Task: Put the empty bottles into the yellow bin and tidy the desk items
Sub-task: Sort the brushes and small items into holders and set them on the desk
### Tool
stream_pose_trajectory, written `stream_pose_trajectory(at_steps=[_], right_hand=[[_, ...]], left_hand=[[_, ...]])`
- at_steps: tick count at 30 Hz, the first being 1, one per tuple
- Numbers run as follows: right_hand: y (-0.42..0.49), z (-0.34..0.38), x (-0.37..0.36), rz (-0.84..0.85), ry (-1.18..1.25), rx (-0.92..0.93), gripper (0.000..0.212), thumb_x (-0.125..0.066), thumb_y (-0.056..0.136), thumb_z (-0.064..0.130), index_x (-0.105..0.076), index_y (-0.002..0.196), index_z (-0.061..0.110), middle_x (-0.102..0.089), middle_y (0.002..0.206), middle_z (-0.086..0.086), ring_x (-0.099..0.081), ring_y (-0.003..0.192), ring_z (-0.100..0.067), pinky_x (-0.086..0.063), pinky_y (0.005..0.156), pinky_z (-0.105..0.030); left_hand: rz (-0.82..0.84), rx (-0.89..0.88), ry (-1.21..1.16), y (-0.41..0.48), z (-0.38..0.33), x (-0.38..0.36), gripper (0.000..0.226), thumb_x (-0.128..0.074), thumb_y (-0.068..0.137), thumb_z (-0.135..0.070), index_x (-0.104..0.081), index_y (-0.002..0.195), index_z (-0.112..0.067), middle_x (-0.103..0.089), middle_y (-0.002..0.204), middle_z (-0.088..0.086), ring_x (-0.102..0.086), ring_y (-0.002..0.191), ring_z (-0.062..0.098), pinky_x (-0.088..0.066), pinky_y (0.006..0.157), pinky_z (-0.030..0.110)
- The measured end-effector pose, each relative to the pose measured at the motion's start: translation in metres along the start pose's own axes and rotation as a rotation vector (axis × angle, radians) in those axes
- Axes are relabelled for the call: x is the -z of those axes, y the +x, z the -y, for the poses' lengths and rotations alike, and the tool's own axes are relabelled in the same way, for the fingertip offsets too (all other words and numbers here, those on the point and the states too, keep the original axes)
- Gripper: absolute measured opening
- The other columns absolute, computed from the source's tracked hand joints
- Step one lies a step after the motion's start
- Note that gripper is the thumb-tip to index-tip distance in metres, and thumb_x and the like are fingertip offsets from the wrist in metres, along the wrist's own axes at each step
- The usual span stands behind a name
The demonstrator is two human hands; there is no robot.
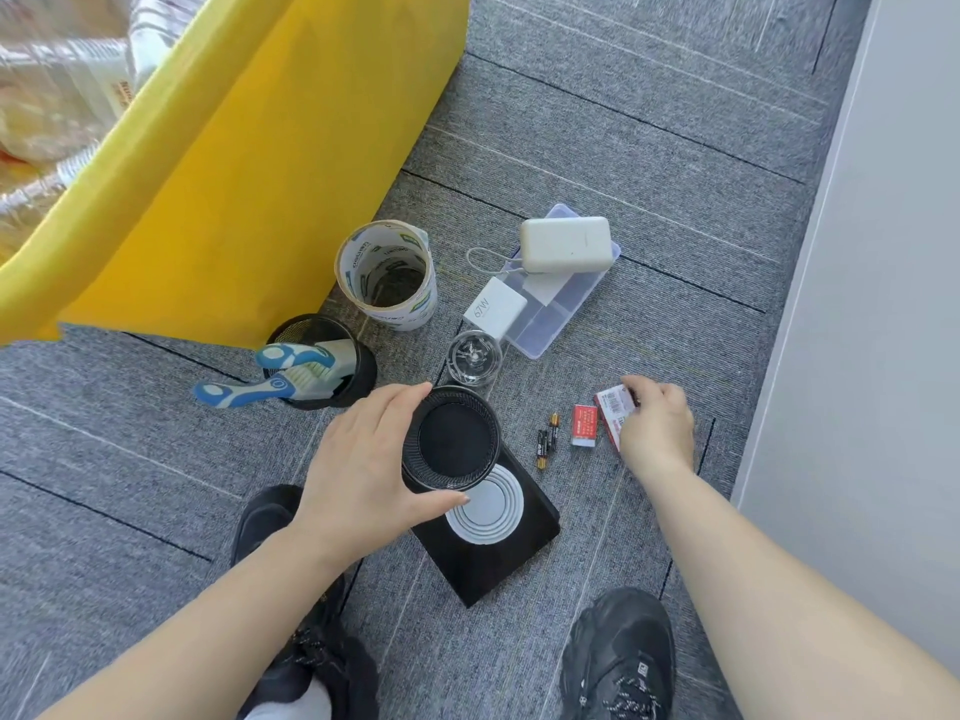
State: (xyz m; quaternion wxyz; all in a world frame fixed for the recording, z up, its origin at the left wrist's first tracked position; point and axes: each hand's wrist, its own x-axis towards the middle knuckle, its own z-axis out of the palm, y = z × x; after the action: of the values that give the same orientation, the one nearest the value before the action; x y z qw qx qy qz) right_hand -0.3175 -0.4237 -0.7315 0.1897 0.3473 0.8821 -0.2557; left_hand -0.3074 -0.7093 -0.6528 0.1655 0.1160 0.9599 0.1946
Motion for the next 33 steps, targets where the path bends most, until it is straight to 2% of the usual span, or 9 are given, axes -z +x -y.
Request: stream_pose_trajectory(at_steps=[4,8,14,18,20,24,28,31,33], right_hand=[[0.003,0.002,-0.004,0.002,0.072,-0.067,0.039,-0.042,0.089,-0.001,-0.059,0.121,0.015,-0.041,0.132,-0.010,-0.043,0.118,-0.031,-0.041,0.098,-0.046],[0.000,-0.004,-0.004,-0.001,0.080,-0.058,0.032,-0.045,0.092,0.008,-0.060,0.119,0.017,-0.043,0.130,-0.011,-0.047,0.115,-0.033,-0.042,0.097,-0.045],[0.007,-0.008,-0.004,-0.086,0.195,-0.133,0.007,-0.053,0.093,0.019,-0.054,0.100,0.016,-0.056,0.115,-0.010,-0.054,0.094,-0.027,-0.042,0.077,-0.034],[0.014,-0.013,-0.001,-0.062,0.121,-0.115,0.019,-0.063,0.088,0.021,-0.054,0.105,0.015,-0.059,0.109,-0.009,-0.053,0.087,-0.023,-0.039,0.073,-0.032],[0.013,-0.014,0.000,-0.058,0.078,-0.096,0.022,-0.061,0.090,0.018,-0.055,0.111,0.015,-0.059,0.110,-0.010,-0.051,0.088,-0.022,-0.038,0.073,-0.031],[-0.001,-0.002,0.006,-0.129,0.198,-0.057,0.030,-0.051,0.092,0.014,-0.053,0.122,0.010,-0.048,0.123,-0.012,-0.052,0.097,-0.026,-0.038,0.083,-0.031],[-0.028,0.012,0.003,0.059,0.217,0.099,0.015,-0.058,0.089,0.015,-0.053,0.103,0.015,-0.053,0.103,-0.004,-0.052,0.084,-0.018,-0.038,0.072,-0.027],[-0.043,0.016,-0.011,0.248,0.091,0.165,0.021,-0.066,0.087,0.024,-0.052,0.101,0.018,-0.054,0.082,0.003,-0.055,0.080,-0.018,-0.039,0.069,-0.029],[-0.047,0.018,-0.020,0.264,-0.003,0.162,0.028,-0.068,0.086,0.028,-0.052,0.107,0.017,-0.054,0.085,0.002,-0.056,0.082,-0.020,-0.041,0.072,-0.031]], left_hand=[[0.009,0.006,0.008,0.001,-0.002,0.001,0.102,-0.074,0.054,-0.068,-0.039,0.139,-0.023,-0.046,0.134,-0.006,-0.042,0.124,0.014,-0.036,0.101,0.035],[0.006,0.010,0.003,0.000,-0.004,0.000,0.102,-0.074,0.055,-0.067,-0.038,0.140,-0.023,-0.046,0.135,-0.006,-0.042,0.125,0.015,-0.036,0.102,0.034],[0.013,0.014,-0.015,0.001,-0.004,-0.001,0.102,-0.073,0.056,-0.068,-0.035,0.141,-0.025,-0.042,0.138,-0.007,-0.038,0.128,0.013,-0.033,0.104,0.033],[0.021,0.012,-0.039,0.002,-0.002,-0.003,0.103,-0.073,0.056,-0.067,-0.034,0.142,-0.026,-0.040,0.138,-0.009,-0.036,0.129,0.011,-0.031,0.105,0.031],[0.026,0.010,-0.045,0.003,-0.002,-0.003,0.103,-0.074,0.056,-0.067,-0.034,0.141,-0.025,-0.041,0.137,-0.008,-0.037,0.129,0.012,-0.031,0.105,0.032],[0.009,0.009,-0.038,0.002,-0.004,-0.003,0.102,-0.075,0.055,-0.065,-0.037,0.140,-0.023,-0.043,0.136,-0.006,-0.038,0.127,0.013,-0.032,0.103,0.032],[-0.017,0.023,-0.010,-0.004,-0.004,-0.002,0.102,-0.076,0.053,-0.067,-0.041,0.137,-0.020,-0.047,0.132,-0.002,-0.044,0.123,0.017,-0.038,0.101,0.035],[-0.029,0.041,-0.008,-0.010,-0.003,0.000,0.101,-0.074,0.053,-0.068,-0.042,0.135,-0.020,-0.048,0.130,-0.003,-0.047,0.121,0.019,-0.039,0.099,0.036],[-0.026,0.034,-0.001,-0.016,-0.002,-0.001,0.100,-0.072,0.053,-0.068,-0.043,0.135,-0.020,-0.049,0.129,-0.003,-0.047,0.121,0.018,-0.038,0.100,0.035]])
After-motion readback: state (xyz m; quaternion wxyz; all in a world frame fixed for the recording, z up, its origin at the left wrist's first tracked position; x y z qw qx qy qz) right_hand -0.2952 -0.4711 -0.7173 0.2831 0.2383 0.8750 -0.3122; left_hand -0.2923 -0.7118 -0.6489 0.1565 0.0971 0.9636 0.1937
